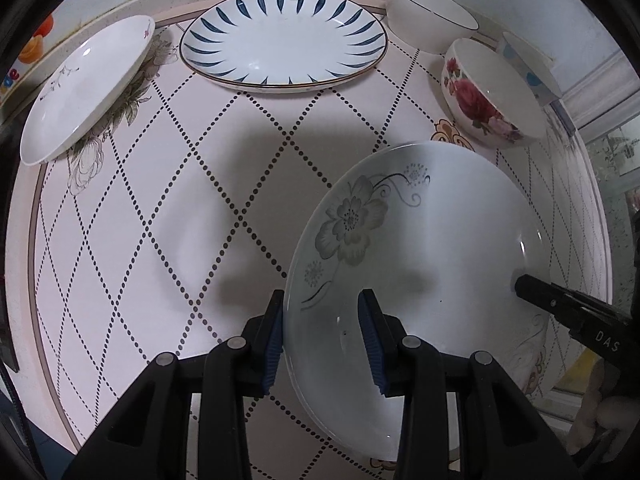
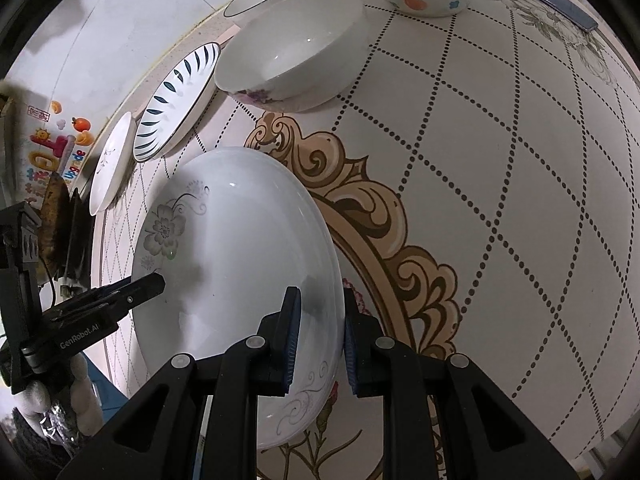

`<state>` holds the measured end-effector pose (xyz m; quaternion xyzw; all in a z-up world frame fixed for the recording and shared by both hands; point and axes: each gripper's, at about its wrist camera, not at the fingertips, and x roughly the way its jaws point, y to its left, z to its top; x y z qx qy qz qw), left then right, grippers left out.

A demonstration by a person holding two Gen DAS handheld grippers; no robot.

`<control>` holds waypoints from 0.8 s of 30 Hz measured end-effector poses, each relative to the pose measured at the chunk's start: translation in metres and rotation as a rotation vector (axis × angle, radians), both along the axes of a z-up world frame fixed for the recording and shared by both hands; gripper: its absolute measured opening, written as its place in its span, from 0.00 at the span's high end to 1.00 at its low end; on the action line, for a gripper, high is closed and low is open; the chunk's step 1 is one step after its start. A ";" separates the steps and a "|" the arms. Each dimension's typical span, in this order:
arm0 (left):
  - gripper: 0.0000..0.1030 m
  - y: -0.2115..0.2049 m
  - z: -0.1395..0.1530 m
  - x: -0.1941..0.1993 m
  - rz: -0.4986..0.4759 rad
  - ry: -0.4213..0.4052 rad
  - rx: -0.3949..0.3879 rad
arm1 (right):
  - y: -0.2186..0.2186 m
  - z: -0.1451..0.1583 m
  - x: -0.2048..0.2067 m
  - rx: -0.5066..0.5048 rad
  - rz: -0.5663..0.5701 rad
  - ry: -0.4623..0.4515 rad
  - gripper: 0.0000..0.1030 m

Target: Organize plates and bowls

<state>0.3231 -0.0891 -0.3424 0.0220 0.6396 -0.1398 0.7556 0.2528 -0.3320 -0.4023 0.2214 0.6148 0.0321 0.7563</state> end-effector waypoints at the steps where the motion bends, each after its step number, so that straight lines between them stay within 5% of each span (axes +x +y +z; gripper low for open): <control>1: 0.68 -0.002 0.000 0.000 -0.003 -0.003 0.009 | 0.001 0.000 0.001 -0.004 0.001 0.000 0.79; 12: 0.68 -0.017 0.000 -0.003 0.006 -0.008 0.058 | -0.002 -0.003 0.006 0.029 0.032 0.022 0.79; 18: 0.67 0.016 0.056 0.000 0.090 -0.098 -0.007 | -0.010 0.026 0.001 0.027 0.016 0.046 0.71; 20: 0.59 0.037 0.079 0.007 0.131 -0.149 -0.023 | -0.009 0.048 0.002 0.029 0.023 0.014 0.59; 24: 0.38 0.100 0.098 0.038 0.232 -0.211 -0.011 | 0.016 0.084 0.026 0.063 0.062 -0.035 0.53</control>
